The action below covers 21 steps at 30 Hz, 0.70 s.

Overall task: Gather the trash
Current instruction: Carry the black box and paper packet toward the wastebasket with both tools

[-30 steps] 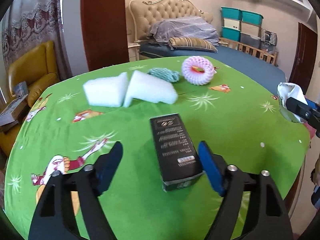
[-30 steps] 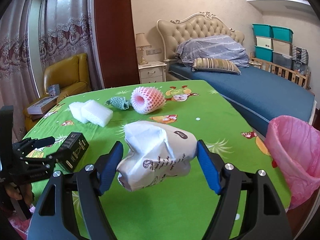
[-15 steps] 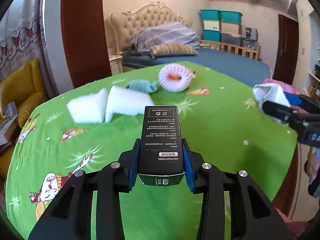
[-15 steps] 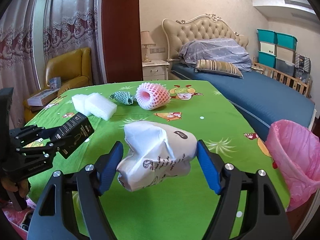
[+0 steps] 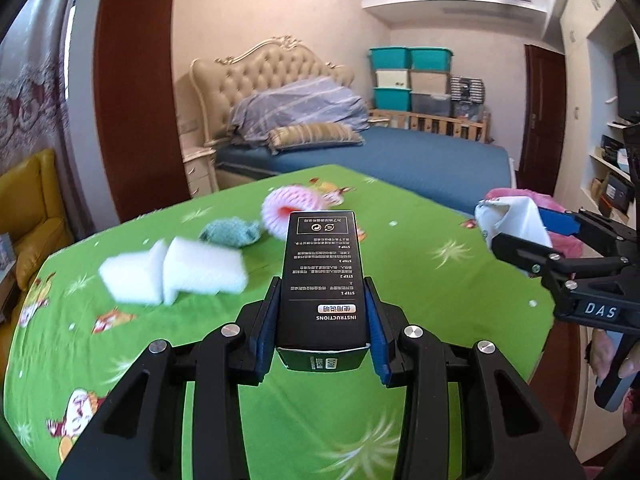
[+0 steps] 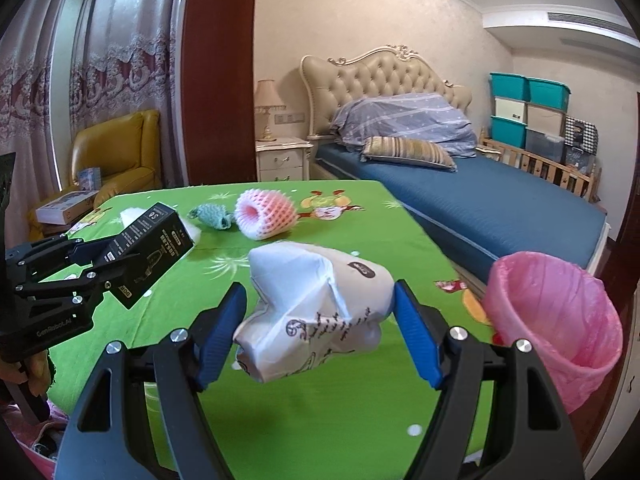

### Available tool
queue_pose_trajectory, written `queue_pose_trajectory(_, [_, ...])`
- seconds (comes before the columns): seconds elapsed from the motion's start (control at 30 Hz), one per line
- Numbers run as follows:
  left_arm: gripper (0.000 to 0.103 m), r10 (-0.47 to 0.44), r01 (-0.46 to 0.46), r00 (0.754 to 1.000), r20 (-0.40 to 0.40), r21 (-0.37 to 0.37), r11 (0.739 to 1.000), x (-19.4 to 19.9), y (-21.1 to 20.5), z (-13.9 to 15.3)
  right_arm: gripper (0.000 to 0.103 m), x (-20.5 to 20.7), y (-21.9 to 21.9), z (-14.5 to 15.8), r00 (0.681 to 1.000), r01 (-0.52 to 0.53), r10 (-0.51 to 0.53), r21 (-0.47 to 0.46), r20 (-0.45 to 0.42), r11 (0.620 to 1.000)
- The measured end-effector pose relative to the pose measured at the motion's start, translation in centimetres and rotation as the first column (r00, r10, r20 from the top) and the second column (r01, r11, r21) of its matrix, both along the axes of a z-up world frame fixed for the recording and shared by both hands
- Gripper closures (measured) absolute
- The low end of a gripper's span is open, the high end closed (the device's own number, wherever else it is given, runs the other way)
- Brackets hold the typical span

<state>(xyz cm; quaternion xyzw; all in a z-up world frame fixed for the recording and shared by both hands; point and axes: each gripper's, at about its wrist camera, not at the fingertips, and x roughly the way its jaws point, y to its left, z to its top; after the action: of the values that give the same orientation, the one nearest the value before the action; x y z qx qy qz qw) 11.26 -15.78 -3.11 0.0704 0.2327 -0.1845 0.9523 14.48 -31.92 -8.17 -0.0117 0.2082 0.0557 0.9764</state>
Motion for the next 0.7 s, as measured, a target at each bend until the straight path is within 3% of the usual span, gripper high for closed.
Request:
queue_pose_trajectory(0.37, [0.065, -0.123, 0.123, 0.992, 0.013, -0.014, 0.992, 1.2, -5.3, 1.6, 0.031, -0.7, -5.0, 0.6, 0.994, 0.11, -0.11, -0.002, 0.027, 0.994])
queue_pose_trajectory(0.7, [0.065, -0.264, 0.264, 0.964, 0.011, -0.006, 0.964, 2.9, -12.6, 2.1, 0.031, -1.6, -12.0, 1.0, 0.967, 0.251, -0.25, -0.027, 0.046, 0.967])
